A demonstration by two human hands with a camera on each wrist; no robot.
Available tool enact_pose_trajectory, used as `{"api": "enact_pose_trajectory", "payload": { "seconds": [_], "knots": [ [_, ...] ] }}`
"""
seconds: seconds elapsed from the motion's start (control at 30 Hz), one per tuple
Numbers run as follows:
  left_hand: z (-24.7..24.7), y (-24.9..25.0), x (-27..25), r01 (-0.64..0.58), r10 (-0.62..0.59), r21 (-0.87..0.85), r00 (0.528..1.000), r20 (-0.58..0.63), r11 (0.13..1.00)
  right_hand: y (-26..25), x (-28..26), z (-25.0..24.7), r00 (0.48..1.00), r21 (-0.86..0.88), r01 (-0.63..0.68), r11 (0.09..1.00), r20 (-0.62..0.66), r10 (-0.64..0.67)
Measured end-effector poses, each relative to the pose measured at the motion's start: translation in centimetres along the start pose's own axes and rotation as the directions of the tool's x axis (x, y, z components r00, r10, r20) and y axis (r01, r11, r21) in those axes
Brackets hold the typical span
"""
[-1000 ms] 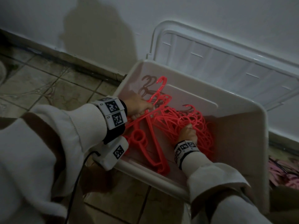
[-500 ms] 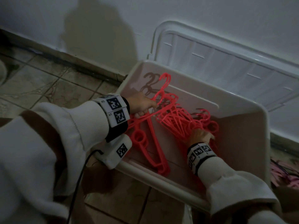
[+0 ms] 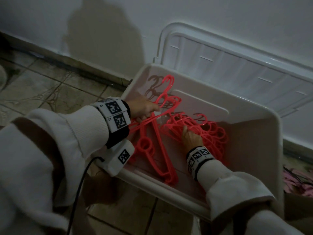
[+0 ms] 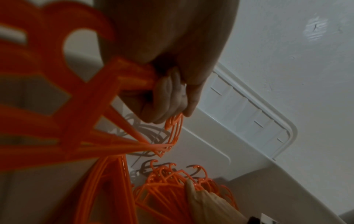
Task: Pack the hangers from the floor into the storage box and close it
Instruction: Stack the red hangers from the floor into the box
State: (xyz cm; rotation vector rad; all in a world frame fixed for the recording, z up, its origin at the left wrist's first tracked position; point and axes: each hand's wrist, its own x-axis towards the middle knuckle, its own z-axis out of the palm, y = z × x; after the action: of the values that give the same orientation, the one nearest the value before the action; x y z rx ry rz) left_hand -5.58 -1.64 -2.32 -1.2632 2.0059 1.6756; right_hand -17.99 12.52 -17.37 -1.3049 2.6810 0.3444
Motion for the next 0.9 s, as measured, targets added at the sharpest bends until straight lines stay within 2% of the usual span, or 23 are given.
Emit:
{"api": "enact_pose_trajectory", "payload": {
  "seconds": [0.03,0.07,0.13,0.23,0.27,0.33,0.37,0.43,0.47,0.53,0.67,0.7,0.77,0.83,0.9],
  "knots": [
    [0.0,0.0,0.1,0.008,-0.008,0.006,1.000,0.002,1.000,0.0,0.0,0.0,0.995,0.080,-0.032,0.996,0.100,0.024],
    [0.0,0.0,0.1,0.018,-0.018,0.011,1.000,0.004,1.000,0.0,0.1,0.4,0.988,0.115,-0.080,0.990,0.141,0.064],
    [0.1,0.1,0.2,0.042,-0.042,0.019,0.999,0.003,0.999,-0.6,0.2,-0.1,0.985,0.078,-0.109,0.991,0.140,0.097],
    [0.2,0.1,0.2,0.043,-0.043,0.030,0.999,-0.001,0.999,-1.0,0.6,0.0,0.990,-0.025,-0.061,0.998,0.128,0.064],
    [0.1,0.1,0.2,0.037,-0.037,0.027,0.999,0.004,0.999,-0.7,0.9,0.3,0.995,-0.064,-0.034,0.997,0.088,0.040],
    [0.0,0.0,0.2,0.036,-0.036,0.019,0.999,0.019,0.999,0.2,0.4,-0.2,0.996,0.008,-0.046,0.999,0.072,0.045],
    [-0.1,0.0,0.2,0.039,-0.039,0.018,0.999,0.020,0.999,1.0,0.2,-0.6,0.996,-0.008,-0.051,0.999,0.078,0.052],
    [-0.1,0.0,0.2,0.038,-0.038,0.019,0.999,0.019,0.999,1.7,0.2,-1.2,0.976,-0.027,-0.117,0.993,0.182,0.120],
    [-0.1,0.1,0.2,0.031,-0.031,0.011,0.999,0.024,0.999,2.1,0.3,-0.9,0.971,0.007,-0.168,0.986,0.173,0.164],
    [-0.3,0.2,0.3,0.017,-0.017,-0.008,0.999,0.033,1.000,2.6,0.3,0.0,0.973,0.112,-0.229,0.967,0.065,0.223],
    [-0.6,0.4,0.4,0.011,-0.011,-0.013,0.999,0.034,1.000,1.6,-0.3,0.5,0.980,0.033,-0.195,0.980,0.057,0.193],
    [-0.7,0.4,0.4,0.012,-0.011,-0.012,0.999,0.038,1.000,1.8,0.4,0.5,0.984,0.029,-0.174,0.984,-0.033,0.175],
    [-0.8,0.3,0.4,0.018,-0.017,-0.016,0.999,0.039,1.000,2.2,0.5,0.2,0.978,0.013,-0.192,0.981,0.086,0.190],
    [-0.9,0.2,0.4,0.024,-0.023,-0.019,0.999,0.040,1.000,2.9,0.0,0.3,0.980,-0.102,-0.188,0.977,0.039,0.193],
    [-0.9,0.3,0.3,0.027,-0.026,-0.023,0.999,0.045,0.999,3.3,-0.6,0.6,0.987,-0.083,-0.159,0.984,0.021,0.161]
  ]
}}
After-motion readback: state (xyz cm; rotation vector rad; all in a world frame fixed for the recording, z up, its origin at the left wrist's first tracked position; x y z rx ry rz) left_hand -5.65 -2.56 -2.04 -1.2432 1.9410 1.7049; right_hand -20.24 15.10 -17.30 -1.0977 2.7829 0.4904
